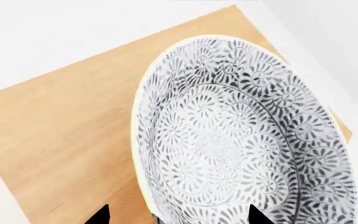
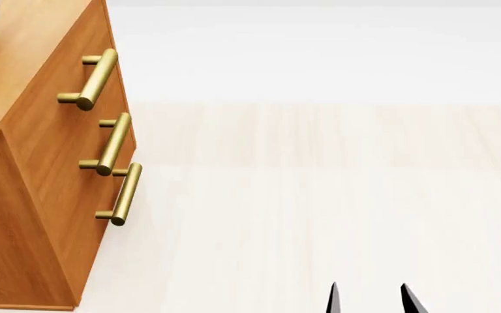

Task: Put the bowl on top of the cabinet.

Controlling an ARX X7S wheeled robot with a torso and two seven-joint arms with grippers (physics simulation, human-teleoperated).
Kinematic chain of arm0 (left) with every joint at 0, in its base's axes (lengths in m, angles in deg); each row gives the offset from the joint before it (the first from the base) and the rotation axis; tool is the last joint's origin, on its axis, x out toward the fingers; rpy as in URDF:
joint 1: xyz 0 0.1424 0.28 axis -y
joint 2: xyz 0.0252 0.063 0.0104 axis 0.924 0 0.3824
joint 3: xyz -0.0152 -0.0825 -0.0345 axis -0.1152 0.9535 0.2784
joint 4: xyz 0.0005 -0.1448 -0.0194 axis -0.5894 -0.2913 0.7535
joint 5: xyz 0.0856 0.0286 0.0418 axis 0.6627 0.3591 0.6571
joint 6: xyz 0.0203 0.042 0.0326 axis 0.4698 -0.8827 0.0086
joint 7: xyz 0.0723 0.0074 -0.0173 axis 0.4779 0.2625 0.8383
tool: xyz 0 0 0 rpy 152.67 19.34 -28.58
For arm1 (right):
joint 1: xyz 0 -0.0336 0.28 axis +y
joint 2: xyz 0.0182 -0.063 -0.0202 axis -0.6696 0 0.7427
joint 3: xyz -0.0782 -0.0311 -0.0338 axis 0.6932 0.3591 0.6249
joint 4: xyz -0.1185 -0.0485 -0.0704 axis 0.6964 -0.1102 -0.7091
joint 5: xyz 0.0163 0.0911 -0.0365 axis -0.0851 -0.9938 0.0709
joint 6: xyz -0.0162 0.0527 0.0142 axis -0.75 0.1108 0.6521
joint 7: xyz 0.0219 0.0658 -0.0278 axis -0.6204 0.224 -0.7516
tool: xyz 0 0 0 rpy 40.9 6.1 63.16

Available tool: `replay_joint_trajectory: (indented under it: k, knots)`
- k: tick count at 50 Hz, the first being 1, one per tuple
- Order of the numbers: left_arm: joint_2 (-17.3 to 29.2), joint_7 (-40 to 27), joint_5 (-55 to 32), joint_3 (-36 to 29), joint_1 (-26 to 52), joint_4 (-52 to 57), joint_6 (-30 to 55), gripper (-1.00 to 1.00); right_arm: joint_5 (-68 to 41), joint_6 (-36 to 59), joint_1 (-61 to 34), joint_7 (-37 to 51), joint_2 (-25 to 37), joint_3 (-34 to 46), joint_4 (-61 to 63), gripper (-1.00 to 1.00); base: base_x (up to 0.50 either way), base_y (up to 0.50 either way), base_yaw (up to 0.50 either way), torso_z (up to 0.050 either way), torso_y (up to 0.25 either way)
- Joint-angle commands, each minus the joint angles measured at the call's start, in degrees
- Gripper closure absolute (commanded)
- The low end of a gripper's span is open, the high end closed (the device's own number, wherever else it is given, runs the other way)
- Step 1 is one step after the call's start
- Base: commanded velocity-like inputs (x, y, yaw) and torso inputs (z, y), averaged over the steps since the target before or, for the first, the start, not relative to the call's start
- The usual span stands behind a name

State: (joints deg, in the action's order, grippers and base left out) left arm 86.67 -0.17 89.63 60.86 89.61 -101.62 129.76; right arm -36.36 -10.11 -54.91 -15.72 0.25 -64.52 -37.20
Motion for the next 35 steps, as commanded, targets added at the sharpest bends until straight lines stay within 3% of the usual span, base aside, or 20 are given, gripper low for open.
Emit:
replay_joint_trajectory:
  k: [1, 22, 35]
  knots:
    - [-0.08, -0.29, -0.13, -0.7, 0.82, 0.0, 0.4, -1.0, 0.06, 0.03, -0.16, -0.03, -0.06, 0.21, -0.22, -1.0, 0.0, 0.0, 0.0, 0.0, 0.0]
    - [-0.15, -4.4, 0.13, -2.07, 7.99, 0.03, 2.62, -1.0, -0.72, -0.14, 1.76, 0.27, 1.12, 0.18, 3.49, -1.0, 0.0, 0.0, 0.0, 0.0, 0.0]
    - [-1.54, -1.27, 1.93, -6.45, 11.68, 1.63, 7.51, -1.0, -1.16, -0.75, 4.11, 0.65, 2.26, 0.07, 7.47, -1.0, 0.0, 0.0, 0.0, 0.0, 0.0]
